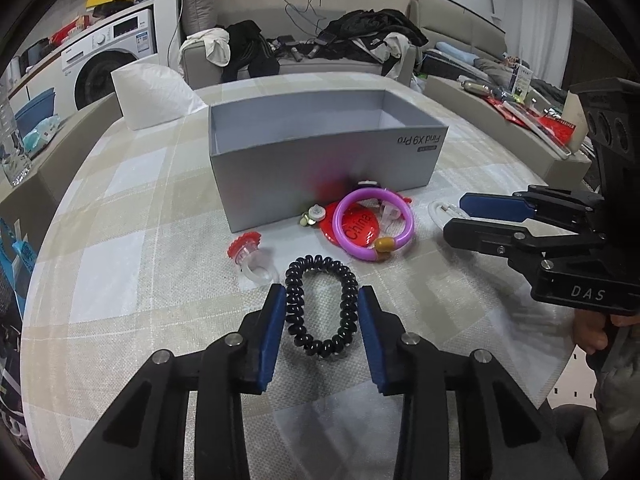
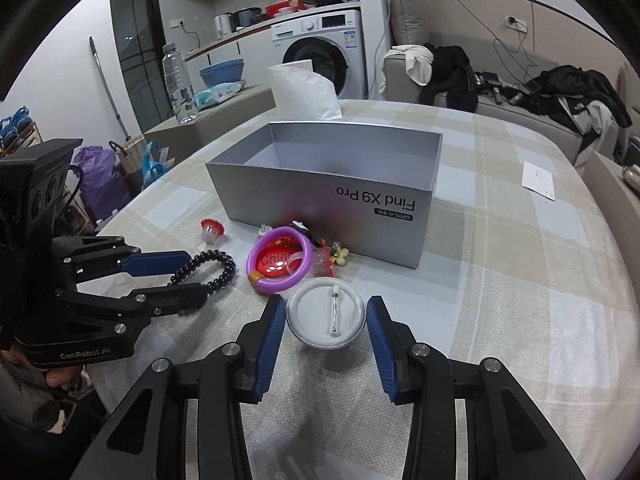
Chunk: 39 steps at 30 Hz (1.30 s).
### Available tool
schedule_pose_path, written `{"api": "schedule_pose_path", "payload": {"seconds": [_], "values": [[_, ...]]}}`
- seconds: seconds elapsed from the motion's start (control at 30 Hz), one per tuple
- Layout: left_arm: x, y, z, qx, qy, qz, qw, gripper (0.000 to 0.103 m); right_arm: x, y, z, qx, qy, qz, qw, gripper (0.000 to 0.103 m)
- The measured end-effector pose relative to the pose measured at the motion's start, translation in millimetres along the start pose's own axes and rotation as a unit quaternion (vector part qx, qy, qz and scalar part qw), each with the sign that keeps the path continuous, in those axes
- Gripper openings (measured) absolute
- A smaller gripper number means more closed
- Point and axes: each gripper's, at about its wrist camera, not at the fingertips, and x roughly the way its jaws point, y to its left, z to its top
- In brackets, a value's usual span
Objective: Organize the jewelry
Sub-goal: 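Lift the black bracelet with left tool while right tool lifts the white disc over the box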
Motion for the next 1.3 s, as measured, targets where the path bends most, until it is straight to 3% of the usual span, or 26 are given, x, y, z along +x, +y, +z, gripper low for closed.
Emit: {"api": "schedule_pose_path", "payload": {"seconds": [0.43, 1.0, 1.3], "values": [[-16.9, -4.3, 6.3, 0.008, -0.033, -0.006, 0.9994, 0.031, -11.3, -3.1, 2.5, 0.007, -0.021, 0.01, 1.0, 0.041], [-19.6, -2.0, 8.3, -0.003, -0.043, -0.011, 0.999, 0.031, -14.2, -8.2, 3.7, 0.014, -0.03, 0.013, 0.999, 0.041], [-35.9, -0.1, 24.2, -0.006, -0.075, -0.014, 0.997, 0.03, -28.7, -14.7, 11.9, 0.029, -0.059, 0.02, 0.998, 0.041]]}}
